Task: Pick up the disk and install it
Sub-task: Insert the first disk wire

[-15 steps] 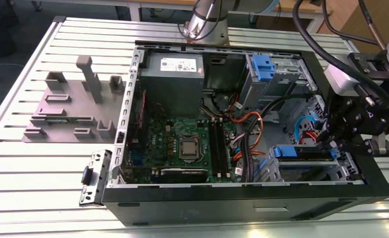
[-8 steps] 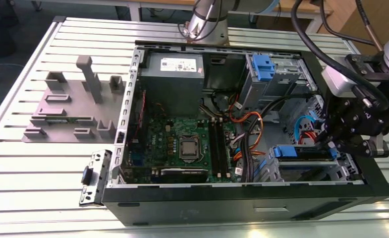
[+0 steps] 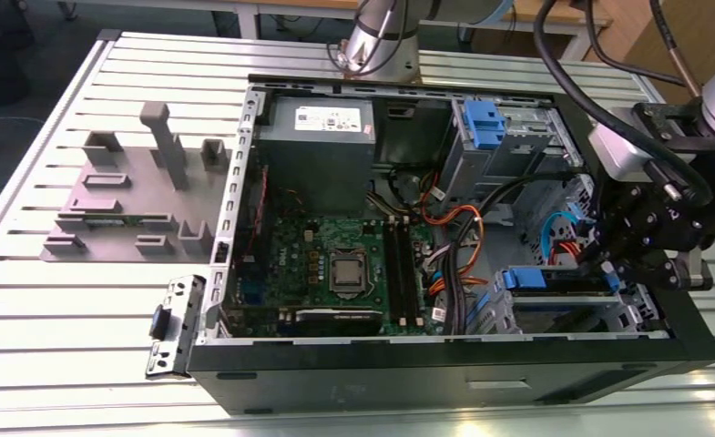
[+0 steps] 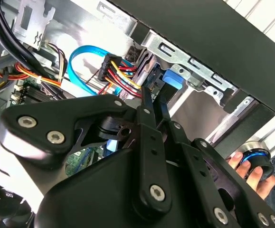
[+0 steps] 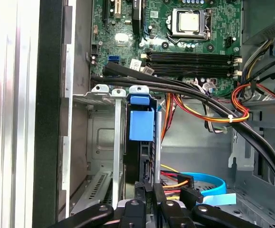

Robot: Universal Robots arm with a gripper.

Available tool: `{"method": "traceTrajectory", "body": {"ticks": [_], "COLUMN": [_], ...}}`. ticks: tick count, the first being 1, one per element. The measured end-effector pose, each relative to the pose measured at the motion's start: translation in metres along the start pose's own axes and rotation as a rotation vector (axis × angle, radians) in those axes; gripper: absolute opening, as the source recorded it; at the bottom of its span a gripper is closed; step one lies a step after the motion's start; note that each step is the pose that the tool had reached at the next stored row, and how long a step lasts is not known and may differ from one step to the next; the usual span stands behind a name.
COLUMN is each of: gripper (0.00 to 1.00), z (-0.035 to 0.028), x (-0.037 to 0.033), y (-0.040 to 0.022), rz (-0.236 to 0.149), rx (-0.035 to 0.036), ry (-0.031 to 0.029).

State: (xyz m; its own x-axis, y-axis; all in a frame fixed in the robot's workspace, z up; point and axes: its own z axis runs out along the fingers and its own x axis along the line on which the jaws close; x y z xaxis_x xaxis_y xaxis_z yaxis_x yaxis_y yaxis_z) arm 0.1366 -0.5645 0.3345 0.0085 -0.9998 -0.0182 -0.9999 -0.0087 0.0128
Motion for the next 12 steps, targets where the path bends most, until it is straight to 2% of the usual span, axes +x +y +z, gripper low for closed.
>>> {"method": "traceTrajectory", "body": {"ticks": [12], "gripper": [0.18], "z": [0.0033], "x": [0.0006], "y": [0.0011], "rz": [0.0], "rx": [0.0001], "ry": [0.0001]}}
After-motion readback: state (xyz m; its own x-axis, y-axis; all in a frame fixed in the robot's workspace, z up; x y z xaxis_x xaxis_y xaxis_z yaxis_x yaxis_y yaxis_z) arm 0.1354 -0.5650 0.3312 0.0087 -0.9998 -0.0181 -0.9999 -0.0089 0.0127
